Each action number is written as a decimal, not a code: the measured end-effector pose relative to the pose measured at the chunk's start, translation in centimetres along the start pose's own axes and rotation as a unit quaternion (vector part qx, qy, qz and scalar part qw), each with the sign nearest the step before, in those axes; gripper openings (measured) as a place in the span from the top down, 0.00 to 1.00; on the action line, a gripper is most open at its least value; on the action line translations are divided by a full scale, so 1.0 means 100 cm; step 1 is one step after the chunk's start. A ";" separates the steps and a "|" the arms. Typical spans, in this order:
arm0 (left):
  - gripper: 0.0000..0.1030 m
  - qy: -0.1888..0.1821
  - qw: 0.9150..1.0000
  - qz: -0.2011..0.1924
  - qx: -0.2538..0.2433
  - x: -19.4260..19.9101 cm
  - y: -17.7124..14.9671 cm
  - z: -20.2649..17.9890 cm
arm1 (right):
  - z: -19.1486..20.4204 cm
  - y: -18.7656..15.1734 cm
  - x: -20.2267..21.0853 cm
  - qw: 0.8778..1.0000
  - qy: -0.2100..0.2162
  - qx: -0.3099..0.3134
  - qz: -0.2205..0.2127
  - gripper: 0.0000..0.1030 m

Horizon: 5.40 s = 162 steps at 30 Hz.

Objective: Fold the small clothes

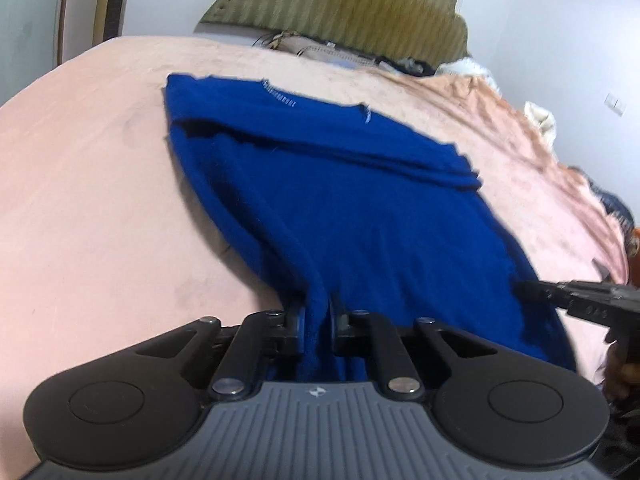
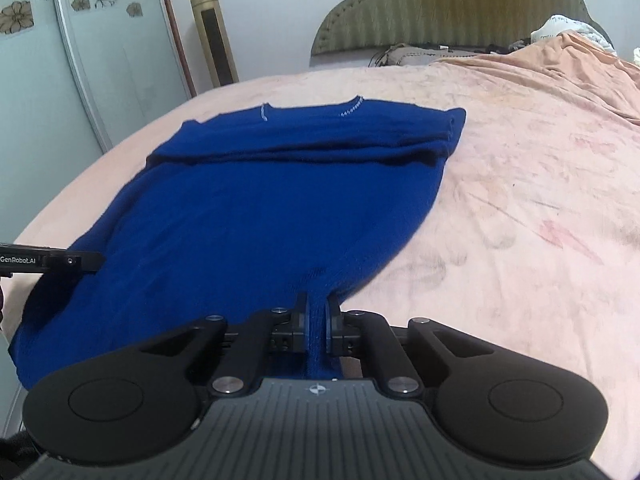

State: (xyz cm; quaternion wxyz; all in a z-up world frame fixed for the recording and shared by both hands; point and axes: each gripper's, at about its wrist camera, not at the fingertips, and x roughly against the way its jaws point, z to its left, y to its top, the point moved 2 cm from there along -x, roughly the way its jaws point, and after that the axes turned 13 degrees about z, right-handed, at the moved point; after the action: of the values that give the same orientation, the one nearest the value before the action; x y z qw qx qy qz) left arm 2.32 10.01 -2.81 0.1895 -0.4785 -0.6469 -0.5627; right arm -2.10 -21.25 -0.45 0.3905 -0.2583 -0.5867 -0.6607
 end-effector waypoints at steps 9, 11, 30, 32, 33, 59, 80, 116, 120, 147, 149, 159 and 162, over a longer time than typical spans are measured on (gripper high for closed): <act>0.91 0.035 0.999 -0.038 0.015 -0.019 0.041 -0.001 | -0.021 0.048 -0.009 0.995 -0.084 0.019 -0.054 0.93; 0.91 0.039 0.999 -0.021 0.029 -0.024 0.041 0.003 | -0.029 0.053 -0.016 0.996 -0.074 -0.002 -0.042 0.83; 0.23 -0.040 0.999 0.018 0.008 0.045 -0.065 0.024 | -0.030 -0.042 0.040 0.992 0.091 -0.038 0.082 0.45; 0.24 -0.041 0.999 0.021 -0.017 0.043 -0.069 0.013 | -0.013 -0.046 0.040 0.994 0.075 -0.010 0.084 0.53; 0.30 -0.035 0.999 0.021 -0.031 0.041 -0.071 0.006 | -0.004 -0.049 0.039 0.994 0.063 0.006 0.085 0.61; 0.87 -0.034 0.991 -0.120 -0.051 0.108 -0.055 -0.013 | 0.009 -0.020 0.119 0.986 0.159 0.033 -0.028 0.88; 0.87 0.027 0.986 -0.155 -0.045 0.083 0.037 -0.035 | -0.018 0.040 0.090 0.985 0.115 -0.027 -0.124 0.88; 0.87 0.110 0.985 -0.115 -0.068 -0.025 0.205 -0.012 | -0.058 0.174 -0.022 0.979 0.042 -0.095 -0.176 0.88; 0.87 0.124 0.985 -0.099 -0.071 -0.049 0.219 -0.005 | -0.066 0.187 -0.049 0.981 0.041 -0.108 -0.157 0.88; 0.40 0.210 0.974 -0.071 0.037 -0.072 0.258 0.075 | -0.117 0.239 -0.158 0.981 0.059 -0.179 -0.049 0.41; 0.40 0.201 0.978 -0.060 0.006 -0.065 0.246 0.068 | -0.115 0.243 -0.157 0.983 0.065 -0.166 -0.049 0.35; 0.24 0.235 0.898 -0.019 -0.371 -0.095 0.170 -0.017 | -0.104 0.239 -0.136 0.988 0.094 -0.117 -0.036 0.34; 0.24 0.257 0.887 -0.008 -0.384 -0.123 0.177 -0.027 | -0.089 0.239 -0.159 0.992 0.099 -0.079 0.022 0.34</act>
State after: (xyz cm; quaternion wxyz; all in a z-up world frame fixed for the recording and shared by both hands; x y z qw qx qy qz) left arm 22.05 0.97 -2.02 0.1458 -0.3476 -0.3127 -0.8719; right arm 27.44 -26.67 -0.99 0.4390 -0.2345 -0.4853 -0.7189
